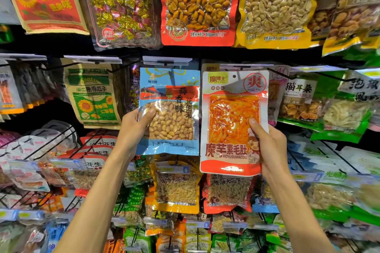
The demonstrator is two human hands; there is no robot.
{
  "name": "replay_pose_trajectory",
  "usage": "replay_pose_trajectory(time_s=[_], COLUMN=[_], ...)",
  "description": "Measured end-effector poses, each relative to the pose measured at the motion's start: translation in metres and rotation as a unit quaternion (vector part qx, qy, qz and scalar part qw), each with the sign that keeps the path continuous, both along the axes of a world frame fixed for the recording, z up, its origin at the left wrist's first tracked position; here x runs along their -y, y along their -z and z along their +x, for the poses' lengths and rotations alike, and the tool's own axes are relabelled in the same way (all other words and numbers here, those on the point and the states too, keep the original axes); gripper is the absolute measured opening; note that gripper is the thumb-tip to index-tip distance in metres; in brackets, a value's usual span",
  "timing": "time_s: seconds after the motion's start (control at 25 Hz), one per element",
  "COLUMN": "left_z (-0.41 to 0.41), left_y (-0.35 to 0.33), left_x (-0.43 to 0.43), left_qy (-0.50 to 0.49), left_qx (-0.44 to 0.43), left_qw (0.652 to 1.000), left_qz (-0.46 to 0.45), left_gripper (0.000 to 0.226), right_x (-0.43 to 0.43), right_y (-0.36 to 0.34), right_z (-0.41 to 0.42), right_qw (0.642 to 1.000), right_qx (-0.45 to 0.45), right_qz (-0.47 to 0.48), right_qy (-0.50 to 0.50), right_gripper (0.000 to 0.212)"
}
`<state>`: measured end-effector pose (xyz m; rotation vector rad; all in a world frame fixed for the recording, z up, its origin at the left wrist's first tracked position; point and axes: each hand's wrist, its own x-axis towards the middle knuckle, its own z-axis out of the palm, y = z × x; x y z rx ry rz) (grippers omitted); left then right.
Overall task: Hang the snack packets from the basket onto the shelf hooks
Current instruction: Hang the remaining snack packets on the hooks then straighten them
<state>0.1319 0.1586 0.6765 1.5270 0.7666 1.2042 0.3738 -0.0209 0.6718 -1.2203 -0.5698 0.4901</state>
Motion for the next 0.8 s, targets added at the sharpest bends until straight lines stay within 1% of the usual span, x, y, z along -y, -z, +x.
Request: replay_pose_trajectory(time_s=[0.24, 0.36, 0.6, 0.72, 0.8], left_z=[0.004, 0.009, 0.031, 0.049, 0.06], left_y=[0.004, 0.006, 0.005, 0.001, -0.001], left_x=[-0.006, -0.01, -0.034, -0.045, -0.049], left_qy=[-0.005, -0.007, -0.033, -0.045, -0.064], left_qx=[0.0, 0.002, 0.011, 0.0, -0.013], left_qw=[1.0, 1.0, 0.999, 0.999, 0.998], left_qz=[0.004, 0.0, -0.005, -0.003, -0.001], left_gripper=[0.029, 0.024, 0.03, 0.022, 0.022], right_x=[-0.002, -0.011, -0.057, -0.082, -0.095], right_y=[-0.002, 0.002, 0.007, 0.005, 0.007], right_z=[0.01, 0.016, 0.047, 0.062, 0.069], right_qw=[1.0, 1.0, 0.999, 0.998, 0.997], right_qx=[-0.009, -0.016, 0.02, 0.028, 0.032], right_qz=[0.009, 0.005, -0.031, -0.048, -0.062], right_qy=[-0.013, -0.02, -0.017, -0.023, -0.023], right_gripper=[0.017, 0.017, 0.019, 0.018, 0.021])
